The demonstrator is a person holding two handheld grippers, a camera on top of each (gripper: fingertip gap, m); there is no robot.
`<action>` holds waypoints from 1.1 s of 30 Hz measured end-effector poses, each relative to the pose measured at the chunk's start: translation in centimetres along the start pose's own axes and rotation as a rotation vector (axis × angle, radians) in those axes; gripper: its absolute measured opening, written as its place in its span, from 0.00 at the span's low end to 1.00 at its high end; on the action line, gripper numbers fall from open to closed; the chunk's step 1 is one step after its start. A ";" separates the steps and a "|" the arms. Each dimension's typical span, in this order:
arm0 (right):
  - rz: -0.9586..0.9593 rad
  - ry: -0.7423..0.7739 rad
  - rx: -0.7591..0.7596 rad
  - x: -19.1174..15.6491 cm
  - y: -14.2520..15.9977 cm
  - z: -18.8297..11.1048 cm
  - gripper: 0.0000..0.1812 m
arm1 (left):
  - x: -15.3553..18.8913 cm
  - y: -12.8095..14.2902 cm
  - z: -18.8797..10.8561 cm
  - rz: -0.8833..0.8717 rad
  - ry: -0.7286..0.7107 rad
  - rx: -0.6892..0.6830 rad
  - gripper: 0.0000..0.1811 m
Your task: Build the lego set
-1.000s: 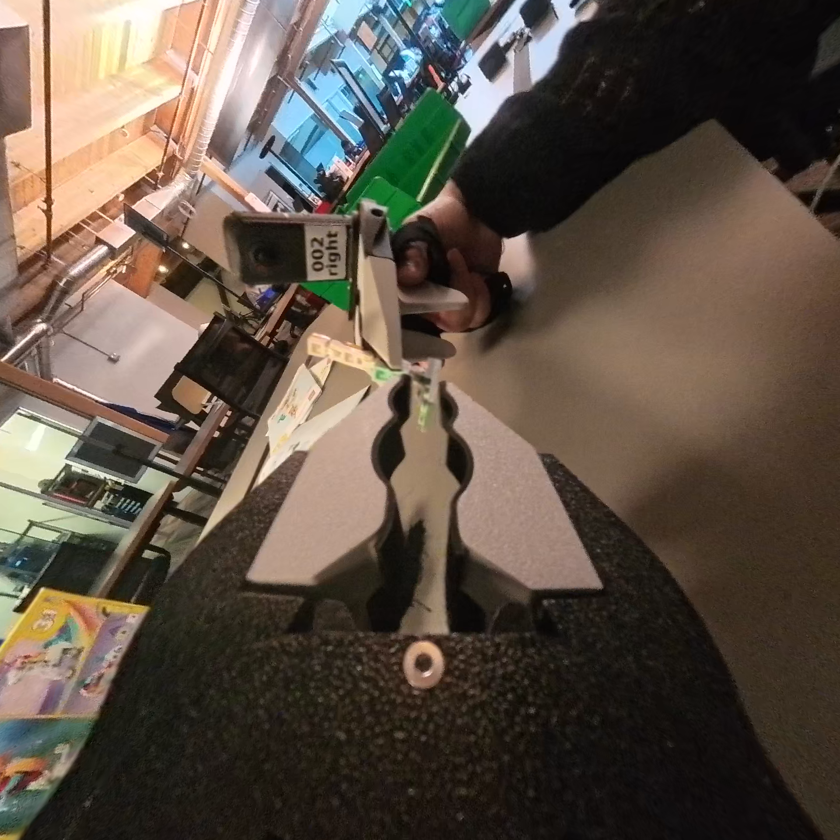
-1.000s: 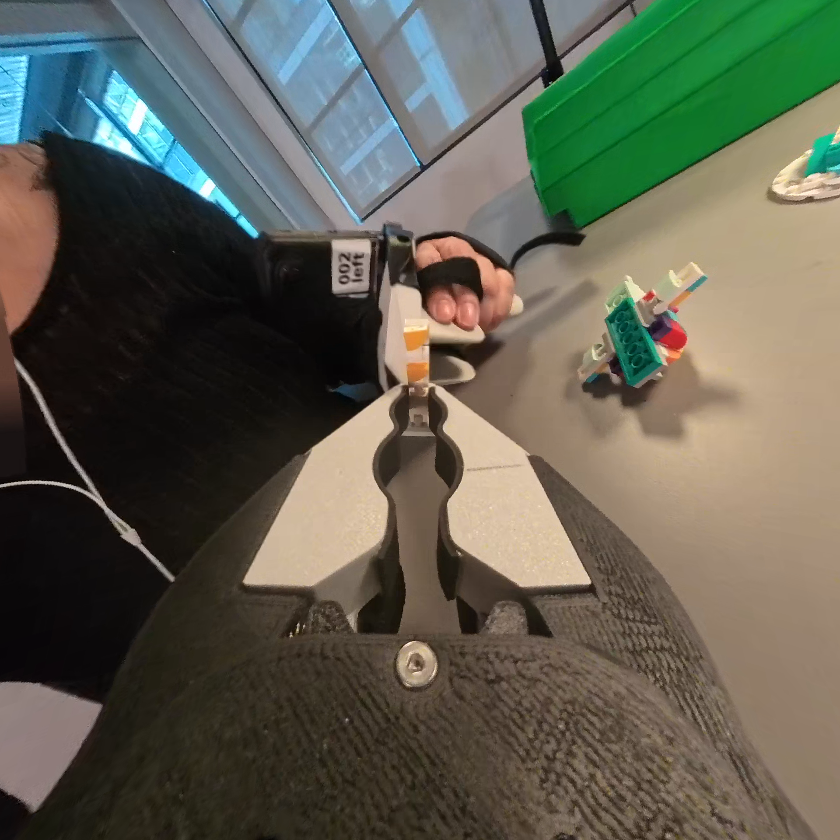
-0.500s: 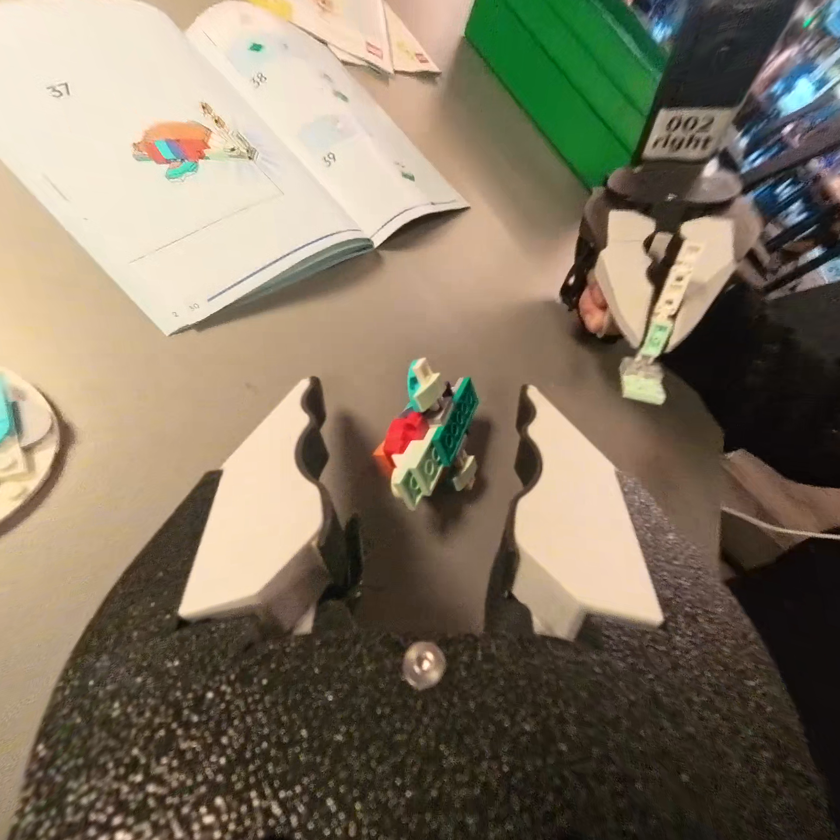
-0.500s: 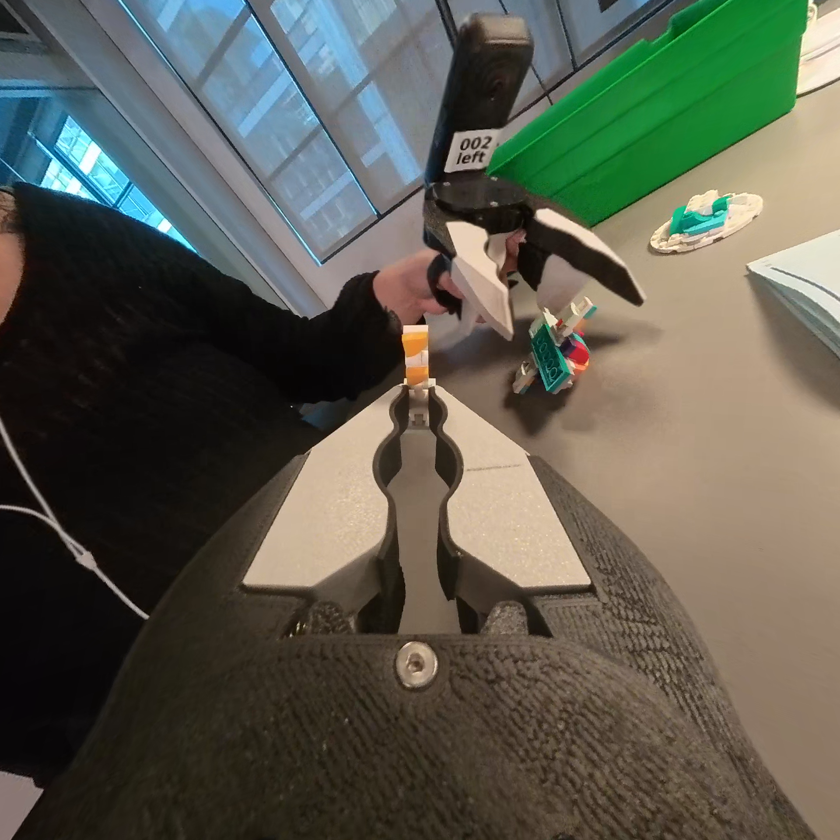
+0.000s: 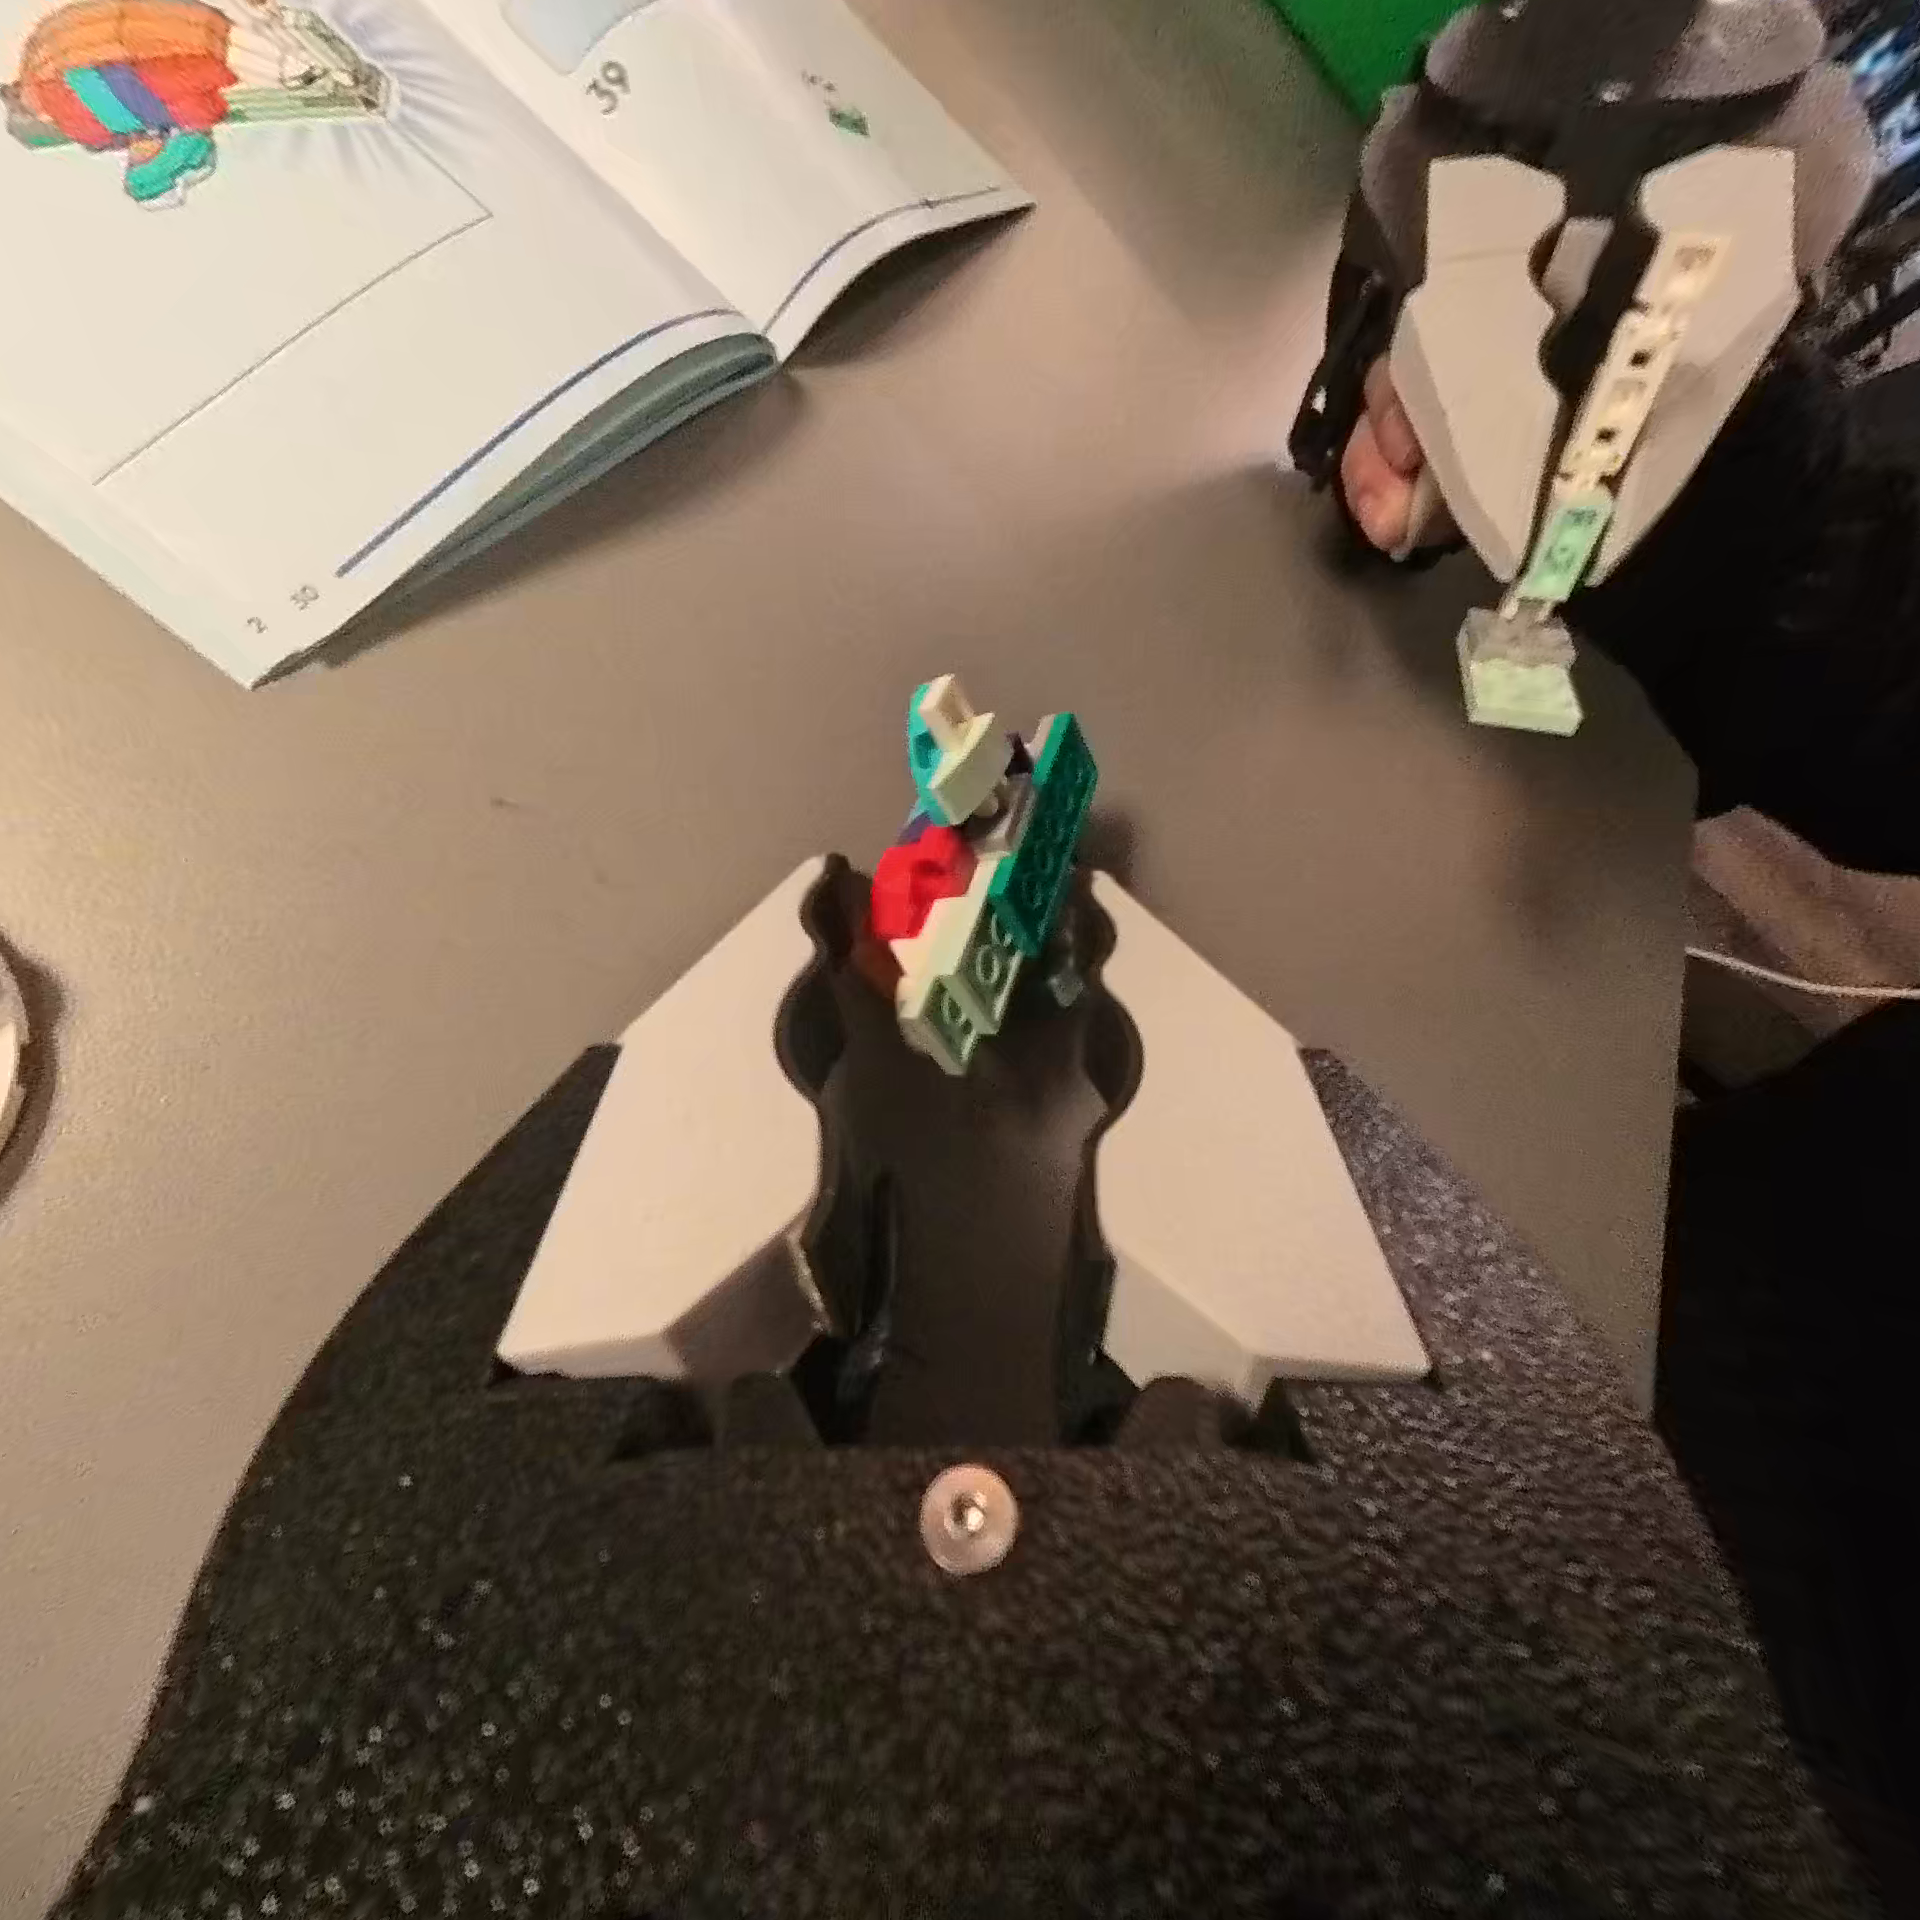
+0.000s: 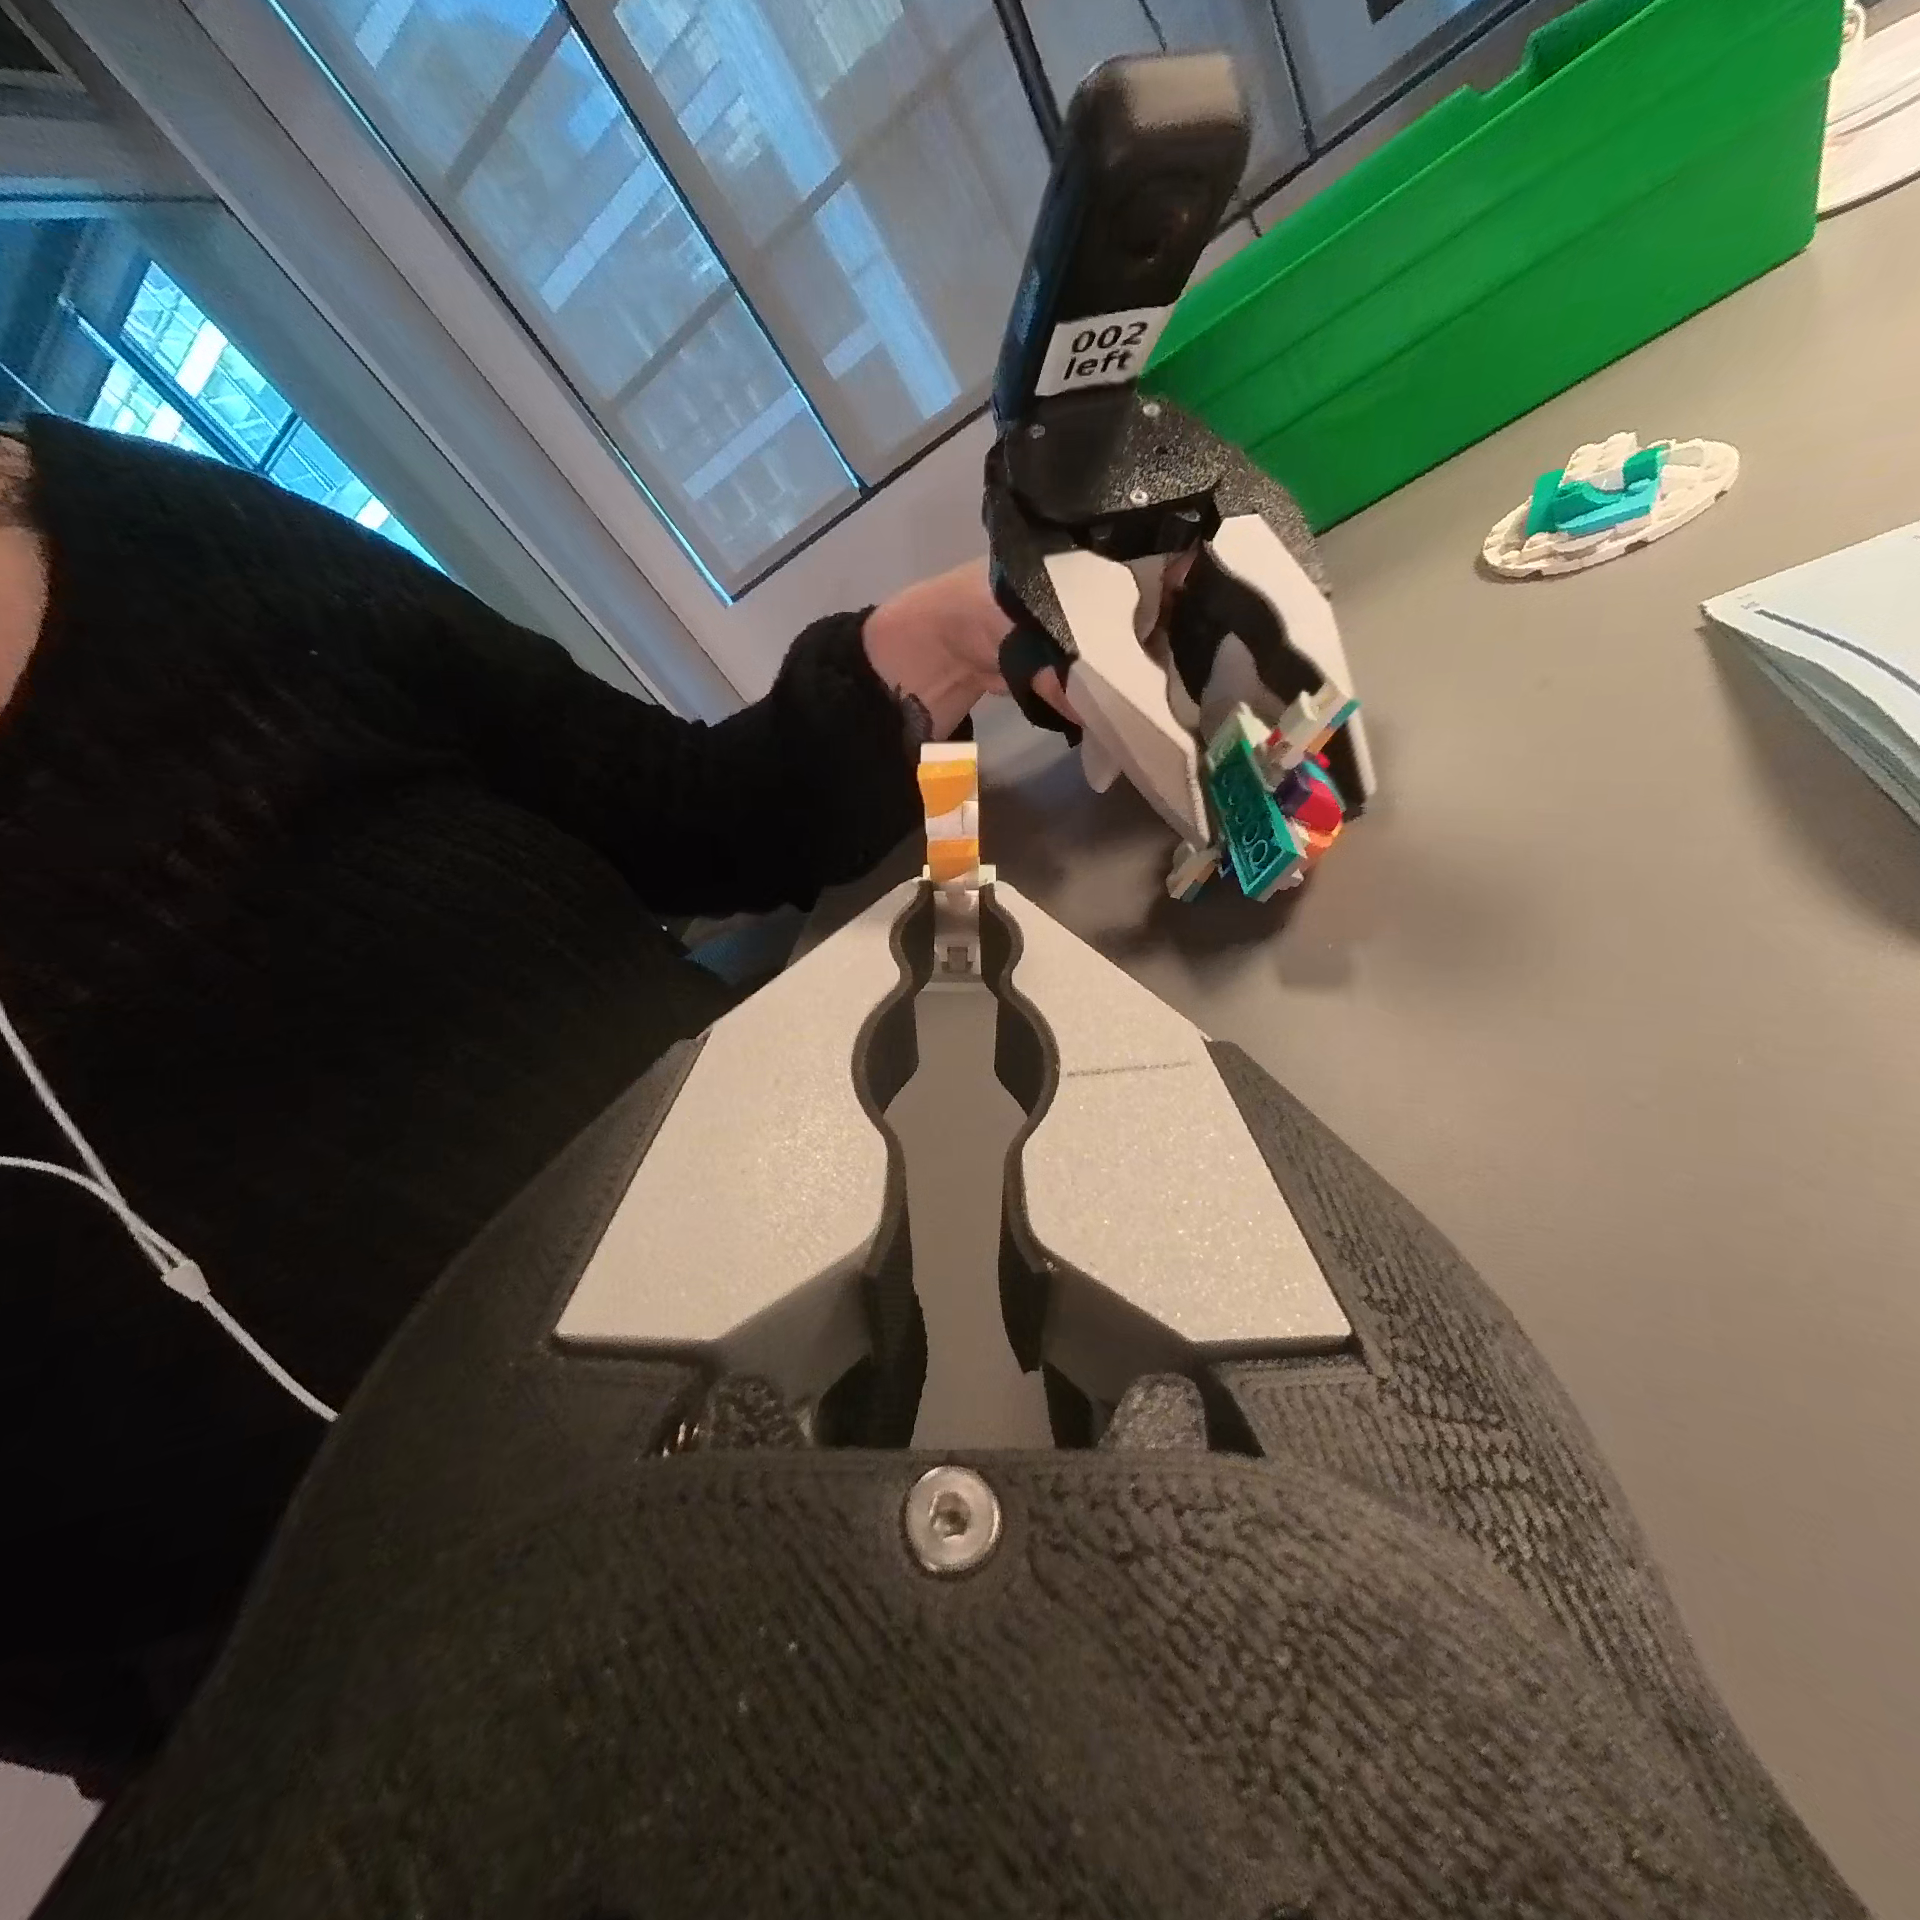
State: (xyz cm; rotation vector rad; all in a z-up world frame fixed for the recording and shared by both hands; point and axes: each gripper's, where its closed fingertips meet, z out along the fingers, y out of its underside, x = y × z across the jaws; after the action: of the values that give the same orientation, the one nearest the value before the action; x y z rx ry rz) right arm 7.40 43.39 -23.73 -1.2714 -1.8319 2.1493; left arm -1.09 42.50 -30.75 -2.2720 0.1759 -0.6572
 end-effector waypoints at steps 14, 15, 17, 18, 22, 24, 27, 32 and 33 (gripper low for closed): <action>-0.258 0.202 0.427 4.0 -7.4 -3.5 0.04 | 0.8 -7.7 -5.0 1.185 -0.644 0.516 0.19; -0.318 0.228 0.442 4.4 -8.0 -3.8 0.03 | 0.9 -7.9 -5.0 1.251 -0.683 0.535 0.19; -0.412 0.269 0.460 5.3 -9.1 -4.1 0.03 | 0.5 -8.1 -4.9 1.311 -0.731 0.541 0.19; -0.438 0.276 0.467 5.6 -9.6 -4.1 0.03 | 0.3 -8.2 -4.7 1.333 -0.747 0.537 0.19; -0.492 0.282 0.508 6.2 -10.8 -4.1 0.03 | -1.1 -8.5 -4.1 1.370 -0.770 0.505 0.19; -0.570 0.323 0.540 5.9 -11.3 -4.5 0.03 | -1.4 -8.9 -4.0 1.381 -0.760 0.507 0.19; -0.746 0.465 0.508 6.5 -11.6 -5.2 0.03 | -2.2 -9.6 -3.6 1.403 -0.763 0.511 0.19; -0.869 0.626 0.409 8.7 -11.8 -6.1 0.03 | -2.9 -9.5 -2.0 1.369 -0.665 0.486 0.19; -0.876 0.661 0.399 9.2 -11.9 -6.5 0.03 | -2.8 -9.5 -2.0 1.368 -0.652 0.496 0.19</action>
State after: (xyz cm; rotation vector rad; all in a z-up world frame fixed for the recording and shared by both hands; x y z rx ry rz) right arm -0.24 56.87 -18.45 -0.7285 -1.2345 1.3000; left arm -5.20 48.81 -24.04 -1.3004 0.9724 0.6742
